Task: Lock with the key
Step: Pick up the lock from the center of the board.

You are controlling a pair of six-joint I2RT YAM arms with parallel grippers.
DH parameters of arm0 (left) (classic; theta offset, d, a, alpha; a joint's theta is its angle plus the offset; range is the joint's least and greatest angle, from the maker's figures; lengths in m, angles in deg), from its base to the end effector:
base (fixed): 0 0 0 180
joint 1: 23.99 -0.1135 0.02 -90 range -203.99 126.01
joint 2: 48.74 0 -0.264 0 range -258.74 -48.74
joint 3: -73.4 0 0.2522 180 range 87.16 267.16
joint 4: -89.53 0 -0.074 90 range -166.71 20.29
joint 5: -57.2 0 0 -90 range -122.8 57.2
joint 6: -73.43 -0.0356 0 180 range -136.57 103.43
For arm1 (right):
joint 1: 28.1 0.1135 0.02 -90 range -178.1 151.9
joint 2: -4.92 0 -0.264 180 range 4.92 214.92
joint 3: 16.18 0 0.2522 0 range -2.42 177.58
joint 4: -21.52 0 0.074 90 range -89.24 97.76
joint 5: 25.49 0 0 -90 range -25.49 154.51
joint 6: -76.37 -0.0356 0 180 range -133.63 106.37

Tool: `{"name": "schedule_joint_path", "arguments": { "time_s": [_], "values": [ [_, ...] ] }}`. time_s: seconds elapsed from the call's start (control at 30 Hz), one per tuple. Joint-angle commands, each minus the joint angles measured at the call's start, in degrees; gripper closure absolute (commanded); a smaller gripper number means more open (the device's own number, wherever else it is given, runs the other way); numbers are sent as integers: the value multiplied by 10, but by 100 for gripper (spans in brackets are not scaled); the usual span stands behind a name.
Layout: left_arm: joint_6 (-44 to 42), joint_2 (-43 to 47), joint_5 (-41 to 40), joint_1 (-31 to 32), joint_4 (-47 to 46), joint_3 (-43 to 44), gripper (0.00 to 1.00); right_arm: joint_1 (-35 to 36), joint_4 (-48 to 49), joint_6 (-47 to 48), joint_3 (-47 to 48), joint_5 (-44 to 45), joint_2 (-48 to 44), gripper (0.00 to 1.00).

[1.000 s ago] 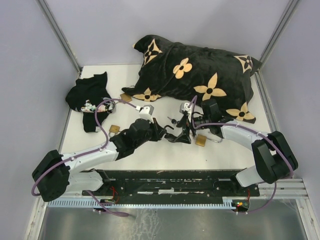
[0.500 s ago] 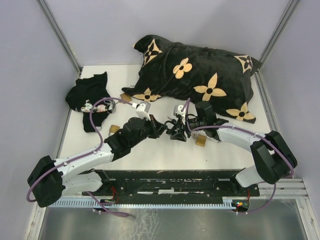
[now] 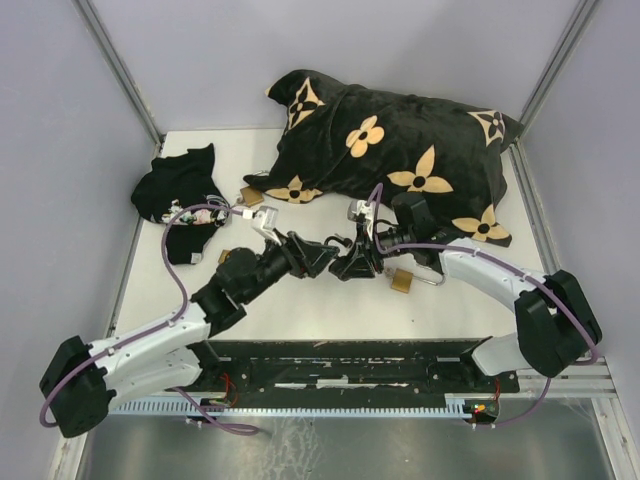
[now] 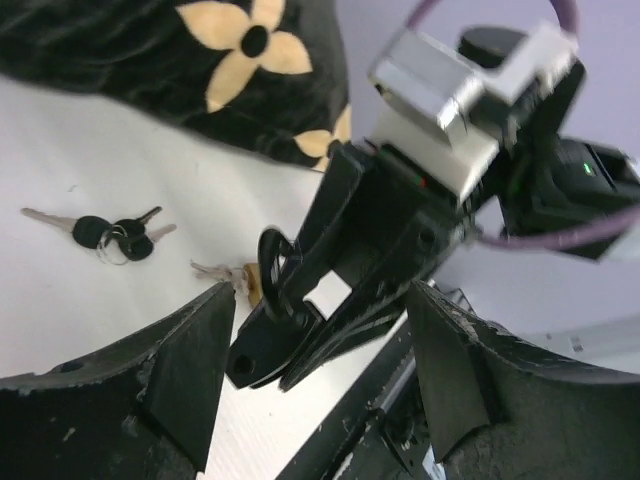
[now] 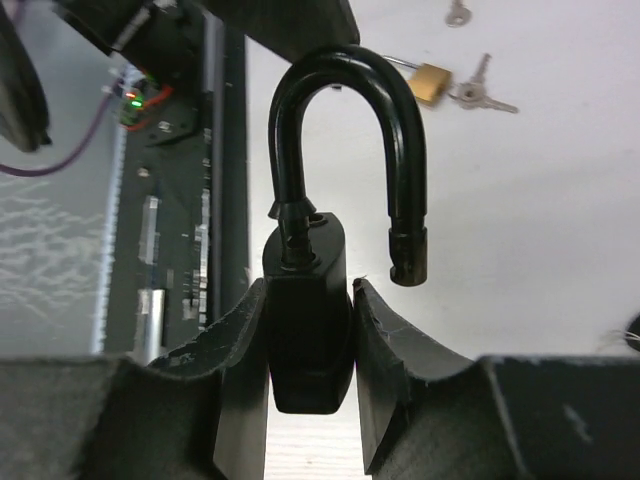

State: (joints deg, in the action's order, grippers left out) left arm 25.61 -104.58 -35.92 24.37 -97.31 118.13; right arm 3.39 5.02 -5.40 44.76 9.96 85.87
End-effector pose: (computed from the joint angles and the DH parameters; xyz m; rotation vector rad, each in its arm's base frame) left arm 0.1533 -0.1695 0.2752 0.0510 1.7774 -1.1380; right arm 0.2334 0.1770 0.2316 -1.2250 1.7874 1.2722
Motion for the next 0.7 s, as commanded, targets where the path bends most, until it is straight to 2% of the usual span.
{"name": "schedule_joint_path", "arguments": {
  "time_s": [0.0, 0.07, 0.13, 0.33, 0.47, 0.67],
  "values": [
    [-34, 54, 83, -2, -196, -102, 23, -1, -30, -66, 65, -128, -25, 98],
    [-36, 65, 102, -2, -252, -140, 23, -1, -61, -76, 88, -156, -20, 98],
    [-41, 67, 120, -2, -264, -152, 23, 0, -92, -77, 108, -176, -16, 98],
    [-23, 29, 186, -2, -329, -154, 26, 5, -208, -3, 156, -203, 6, 98],
    [-7, 7, 192, -2, -380, -153, 29, 9, -233, 17, 164, -205, 16, 98],
    [12, -7, 179, -2, -404, -144, 35, 14, -267, 48, 171, -196, 21, 98]
  ]
}}
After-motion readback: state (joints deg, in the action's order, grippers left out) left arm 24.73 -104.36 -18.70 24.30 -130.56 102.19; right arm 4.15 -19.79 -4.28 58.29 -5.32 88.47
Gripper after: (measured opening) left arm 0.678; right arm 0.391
